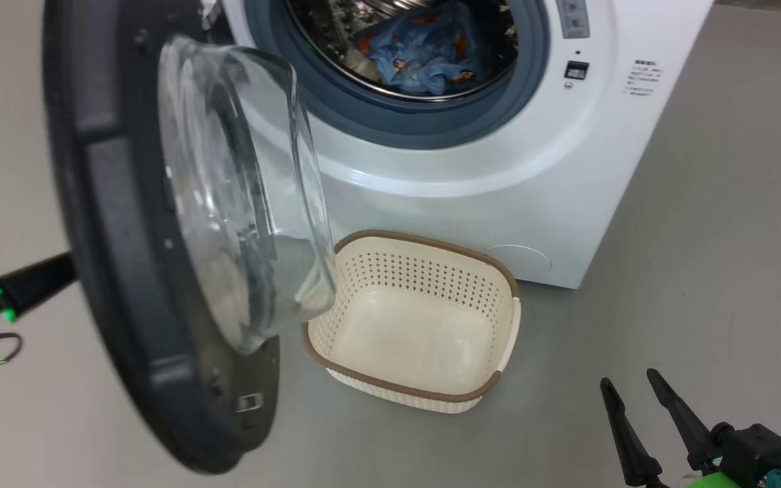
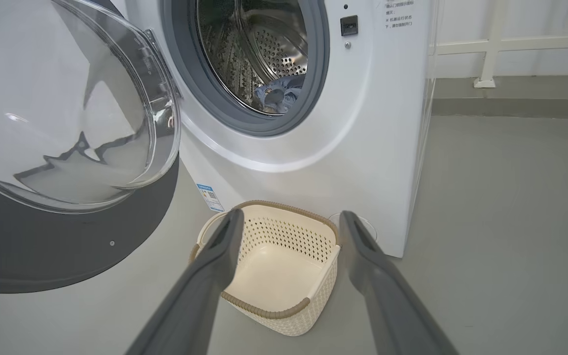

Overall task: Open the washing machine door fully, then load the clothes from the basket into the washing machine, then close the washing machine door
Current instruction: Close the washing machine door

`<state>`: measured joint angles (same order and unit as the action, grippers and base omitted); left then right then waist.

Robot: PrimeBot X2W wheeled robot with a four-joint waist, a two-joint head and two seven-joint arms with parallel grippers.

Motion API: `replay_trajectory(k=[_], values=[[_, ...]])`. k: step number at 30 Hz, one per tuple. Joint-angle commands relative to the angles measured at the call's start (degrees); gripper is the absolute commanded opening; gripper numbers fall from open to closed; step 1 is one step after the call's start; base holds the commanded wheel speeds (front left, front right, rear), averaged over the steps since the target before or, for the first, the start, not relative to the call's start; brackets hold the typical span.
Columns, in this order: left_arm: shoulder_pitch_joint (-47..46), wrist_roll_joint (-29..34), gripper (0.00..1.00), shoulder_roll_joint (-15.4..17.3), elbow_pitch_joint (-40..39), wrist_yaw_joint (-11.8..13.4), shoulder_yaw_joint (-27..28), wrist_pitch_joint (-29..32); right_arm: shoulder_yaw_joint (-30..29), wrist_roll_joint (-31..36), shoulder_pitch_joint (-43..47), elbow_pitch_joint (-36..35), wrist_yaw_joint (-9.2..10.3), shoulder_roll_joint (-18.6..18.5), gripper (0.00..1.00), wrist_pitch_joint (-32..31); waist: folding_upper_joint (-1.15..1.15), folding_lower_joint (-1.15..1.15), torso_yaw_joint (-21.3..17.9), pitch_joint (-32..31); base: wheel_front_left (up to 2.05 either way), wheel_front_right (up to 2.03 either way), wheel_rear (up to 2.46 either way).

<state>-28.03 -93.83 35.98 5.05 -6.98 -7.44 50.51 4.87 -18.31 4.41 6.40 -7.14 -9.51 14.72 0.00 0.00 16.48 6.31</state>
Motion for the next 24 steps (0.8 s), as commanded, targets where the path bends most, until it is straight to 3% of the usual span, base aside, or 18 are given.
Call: replay_trajectory(k=[1,11,24], values=[[-2.08,-0.01,0.00,1.22,-3.66,-0.51,2.10,0.45,1.03,-0.30,-0.83,-1.68,-0.35,-0.33,1.00,0.28,0.00,0.00,-1.78,0.26,0.00,0.00,0.00],[-3.46,2.93,0.00,-3.52,-7.72,-0.51,0.89,-2.46,0.57,-0.12,-1.22,-1.99,-0.35,0.50,1.00,0.28,0.00,0.00,-6.65,1.02,0.00,0.00,0.00],[-7.69,7.80,0.00,-8.72,-6.35,-0.51,-1.55,-9.75,0.62,-0.04,-2.40,-2.27,-0.35,1.81,1.00,0.28,0.00,0.00,-13.67,2.40,0.00,0.00,0.00]])
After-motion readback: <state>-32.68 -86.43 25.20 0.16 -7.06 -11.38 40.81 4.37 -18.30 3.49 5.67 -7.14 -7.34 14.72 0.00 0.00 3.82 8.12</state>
